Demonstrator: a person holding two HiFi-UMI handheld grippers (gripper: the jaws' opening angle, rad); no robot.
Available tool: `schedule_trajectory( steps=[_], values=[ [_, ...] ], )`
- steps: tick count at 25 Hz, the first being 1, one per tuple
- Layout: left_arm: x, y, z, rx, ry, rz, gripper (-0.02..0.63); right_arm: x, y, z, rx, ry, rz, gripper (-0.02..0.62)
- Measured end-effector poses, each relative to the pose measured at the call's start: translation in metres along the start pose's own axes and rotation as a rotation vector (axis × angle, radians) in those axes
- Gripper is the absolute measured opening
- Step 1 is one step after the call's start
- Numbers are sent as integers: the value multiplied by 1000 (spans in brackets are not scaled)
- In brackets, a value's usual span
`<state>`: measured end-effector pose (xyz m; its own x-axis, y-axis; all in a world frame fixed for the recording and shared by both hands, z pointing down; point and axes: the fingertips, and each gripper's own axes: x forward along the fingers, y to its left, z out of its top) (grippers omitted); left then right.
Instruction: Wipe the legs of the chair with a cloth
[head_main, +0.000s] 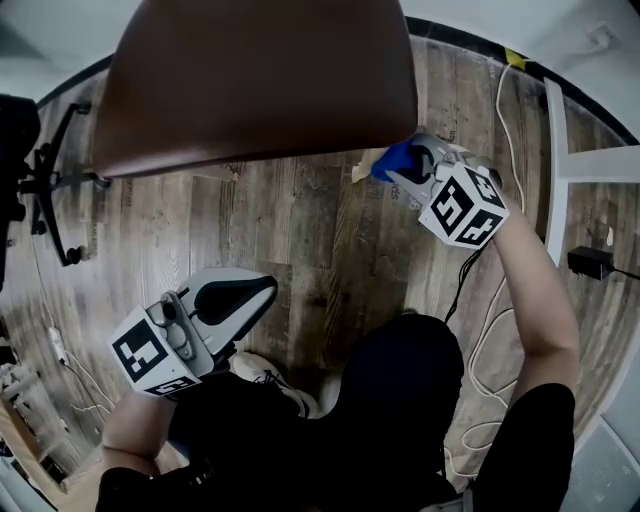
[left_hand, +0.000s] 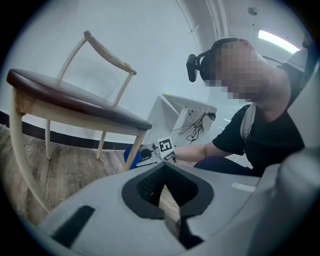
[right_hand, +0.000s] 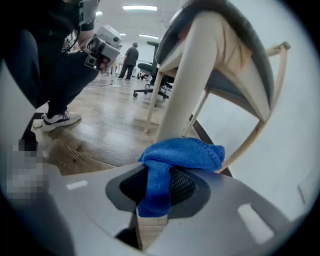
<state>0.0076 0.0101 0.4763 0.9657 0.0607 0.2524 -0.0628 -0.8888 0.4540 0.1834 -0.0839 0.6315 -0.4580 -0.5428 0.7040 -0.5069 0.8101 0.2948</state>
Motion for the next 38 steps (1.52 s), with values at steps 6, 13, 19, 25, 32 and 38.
schedule_trajectory(
  steps=[6, 13, 19, 25, 32, 38],
  values=[
    [2, 3, 0, 13, 3, 4, 6, -59, -20, 54, -67, -86, -35, 101],
    [0, -1, 4, 4, -11, -5, 6, -84, -15, 84, -65, -107, 40, 98],
    [-8, 2, 8, -7, -26, 3, 6, -63, 31, 137, -162, -191, 135, 98],
    [-19, 5, 11, -12, -47, 17, 6, -39, 78, 187, -191, -282, 237, 98],
    [-19, -3, 14, 18, -47, 15, 6, -40, 60, 191, 140, -527, 260, 98],
    [-28, 4, 17, 64, -55, 86, 6, -44, -94, 67, 646, -359, -174, 98]
  ],
)
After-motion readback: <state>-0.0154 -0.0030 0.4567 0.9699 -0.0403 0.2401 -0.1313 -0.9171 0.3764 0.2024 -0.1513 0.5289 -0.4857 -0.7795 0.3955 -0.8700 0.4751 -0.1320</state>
